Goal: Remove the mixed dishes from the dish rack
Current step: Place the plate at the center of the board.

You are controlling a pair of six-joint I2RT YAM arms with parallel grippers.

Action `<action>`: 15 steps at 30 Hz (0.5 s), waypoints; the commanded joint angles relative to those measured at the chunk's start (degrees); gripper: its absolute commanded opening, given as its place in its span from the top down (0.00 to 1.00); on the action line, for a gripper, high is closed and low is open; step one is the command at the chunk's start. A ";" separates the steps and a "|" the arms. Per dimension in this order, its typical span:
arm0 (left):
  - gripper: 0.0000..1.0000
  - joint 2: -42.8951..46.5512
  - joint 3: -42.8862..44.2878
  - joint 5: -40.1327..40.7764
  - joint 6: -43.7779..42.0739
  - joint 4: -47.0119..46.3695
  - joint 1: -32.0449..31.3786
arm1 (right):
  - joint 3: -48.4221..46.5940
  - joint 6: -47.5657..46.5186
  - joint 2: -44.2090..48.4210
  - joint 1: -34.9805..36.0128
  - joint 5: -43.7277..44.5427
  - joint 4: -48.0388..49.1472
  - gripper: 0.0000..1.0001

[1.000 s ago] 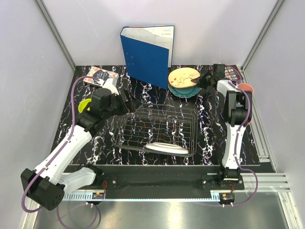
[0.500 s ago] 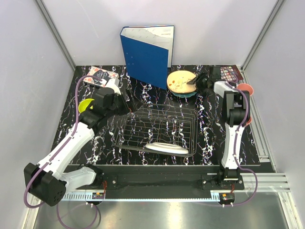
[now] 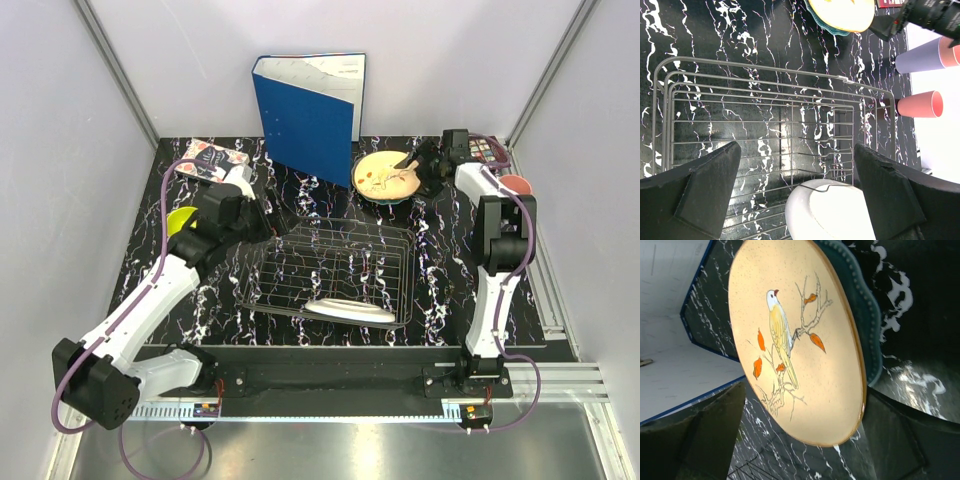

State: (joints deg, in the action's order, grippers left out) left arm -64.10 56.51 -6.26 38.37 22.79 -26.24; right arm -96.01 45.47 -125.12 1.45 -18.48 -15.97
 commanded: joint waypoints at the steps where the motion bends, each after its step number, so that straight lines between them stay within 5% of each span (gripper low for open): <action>1: 0.01 1.52 0.79 -1.03 -0.67 -1.43 -0.13 | -5.41 -3.63 5.32 0.22 5.72 -8.10 0.00; 15: 0.01 0.90 0.79 -3.66 -2.68 -1.08 -0.56 | 2.73 -6.71 20.25 0.65 16.11 -14.11 0.00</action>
State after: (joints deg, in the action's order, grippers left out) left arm -63.86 56.51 -7.18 37.89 23.07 -26.24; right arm -96.92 40.27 -112.68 1.45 -5.52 -30.02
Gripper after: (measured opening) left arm 0.987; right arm 0.994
